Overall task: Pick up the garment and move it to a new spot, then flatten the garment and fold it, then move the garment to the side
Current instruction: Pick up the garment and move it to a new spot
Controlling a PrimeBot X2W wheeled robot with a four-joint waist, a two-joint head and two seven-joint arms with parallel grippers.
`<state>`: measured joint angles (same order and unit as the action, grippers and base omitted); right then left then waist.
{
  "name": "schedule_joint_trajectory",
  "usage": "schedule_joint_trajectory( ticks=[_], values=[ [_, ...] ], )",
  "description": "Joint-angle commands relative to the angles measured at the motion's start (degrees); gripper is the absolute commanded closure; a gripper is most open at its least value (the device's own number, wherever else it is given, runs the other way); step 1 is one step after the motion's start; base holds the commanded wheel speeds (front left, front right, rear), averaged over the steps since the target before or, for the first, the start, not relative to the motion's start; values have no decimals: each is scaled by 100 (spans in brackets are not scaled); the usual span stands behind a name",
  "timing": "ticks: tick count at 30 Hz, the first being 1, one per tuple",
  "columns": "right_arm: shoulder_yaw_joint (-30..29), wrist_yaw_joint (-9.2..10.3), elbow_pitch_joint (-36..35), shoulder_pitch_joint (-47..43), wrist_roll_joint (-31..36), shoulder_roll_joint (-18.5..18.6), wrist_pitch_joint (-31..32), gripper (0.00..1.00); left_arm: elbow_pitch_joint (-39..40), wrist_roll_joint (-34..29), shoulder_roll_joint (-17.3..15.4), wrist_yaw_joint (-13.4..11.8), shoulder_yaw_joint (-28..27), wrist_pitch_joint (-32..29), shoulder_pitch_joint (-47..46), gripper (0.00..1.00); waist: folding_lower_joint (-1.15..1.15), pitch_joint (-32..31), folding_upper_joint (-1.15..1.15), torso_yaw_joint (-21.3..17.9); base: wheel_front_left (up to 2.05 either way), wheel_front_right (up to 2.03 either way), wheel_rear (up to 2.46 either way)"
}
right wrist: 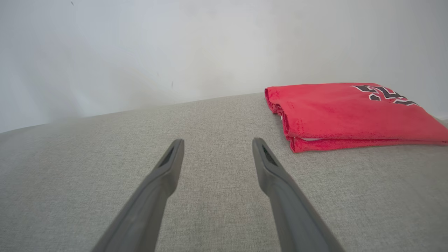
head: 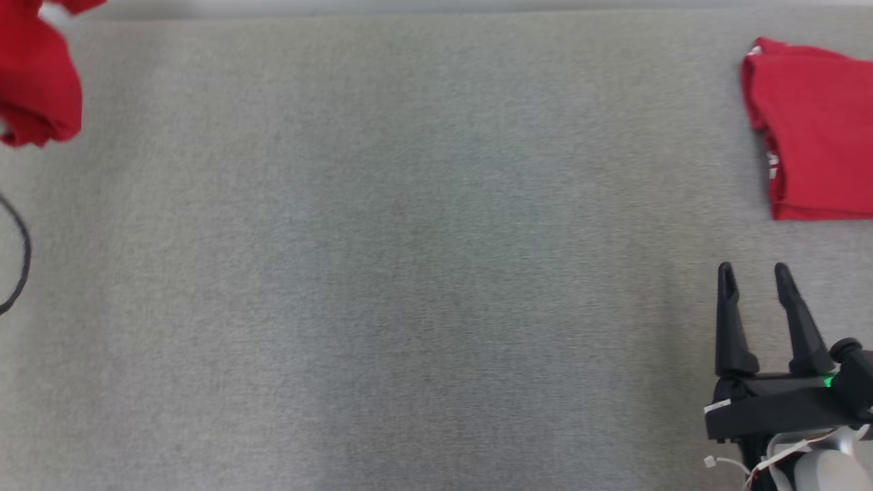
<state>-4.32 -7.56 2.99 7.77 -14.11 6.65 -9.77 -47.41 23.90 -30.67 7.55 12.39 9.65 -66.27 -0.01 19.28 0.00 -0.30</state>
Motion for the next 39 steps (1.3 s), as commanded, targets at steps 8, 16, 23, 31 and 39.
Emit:
schedule_joint_trajectory(
  ticks=[8,16,23,31,39],
  values=[
    [129,16,493,-86,-182,-179,-311,0,1371,20,651,-52,540,-289,4,100,1,-493,0,-763,0,0,0],
    [271,17,805,-58,-255,-277,-467,0,2142,116,1458,-258,1002,-478,589,100,1,-658,0,-1347,0,0,0],
    [257,17,886,-111,-275,-303,-518,0,2434,188,1921,-374,1322,-458,1149,100,1,-654,0,-1498,0,0,0],
    [259,16,939,-85,-274,-327,-536,0,2368,271,2194,-547,1616,-210,2378,100,1,-627,0,-1444,0,0,0],
    [306,16,991,0,-264,-308,-542,0,1864,283,2337,-644,1966,102,3575,100,1,-594,0,-1321,0,0,0]
  ],
)
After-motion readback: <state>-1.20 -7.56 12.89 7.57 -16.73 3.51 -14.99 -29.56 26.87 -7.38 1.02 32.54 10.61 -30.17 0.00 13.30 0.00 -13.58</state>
